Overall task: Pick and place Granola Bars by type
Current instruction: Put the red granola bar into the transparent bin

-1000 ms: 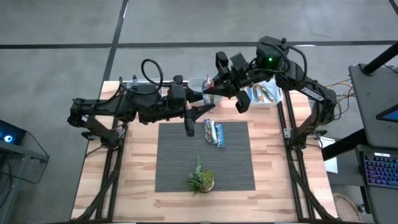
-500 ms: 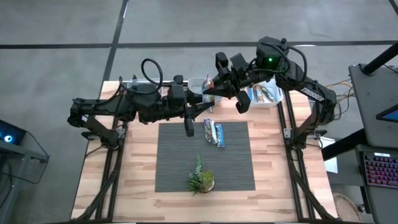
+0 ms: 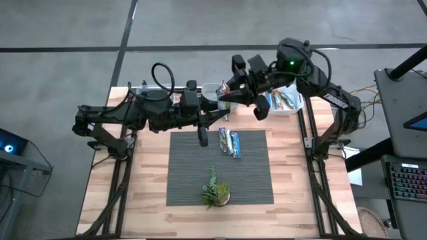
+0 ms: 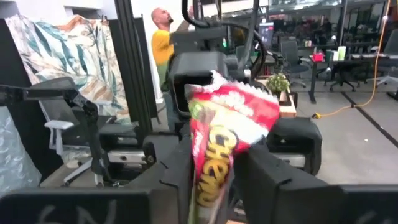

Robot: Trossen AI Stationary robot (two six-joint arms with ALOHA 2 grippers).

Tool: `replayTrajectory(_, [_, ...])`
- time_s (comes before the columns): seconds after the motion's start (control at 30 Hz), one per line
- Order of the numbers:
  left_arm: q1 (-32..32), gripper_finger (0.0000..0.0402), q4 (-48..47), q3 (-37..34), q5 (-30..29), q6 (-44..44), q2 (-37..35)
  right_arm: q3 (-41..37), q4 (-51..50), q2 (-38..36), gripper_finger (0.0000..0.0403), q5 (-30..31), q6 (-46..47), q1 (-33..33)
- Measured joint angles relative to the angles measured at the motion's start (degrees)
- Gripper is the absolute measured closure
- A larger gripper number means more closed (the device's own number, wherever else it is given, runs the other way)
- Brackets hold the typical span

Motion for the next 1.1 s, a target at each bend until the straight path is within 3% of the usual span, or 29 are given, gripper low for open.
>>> replayTrajectory(0.43, [0.75,0.0335,-0.25,0.0,-0.09,-0.02,-0.04,3.03,1.86,-0.1,0.0206,0.16,0.68,0.1])
replayTrajectory(1.1, [3.79,0.0335,-4.7,-0.02,-6.67,2.41,-4.07,10.45,-2.94,-0.54,0.0197,0.14,-1.37,0.06])
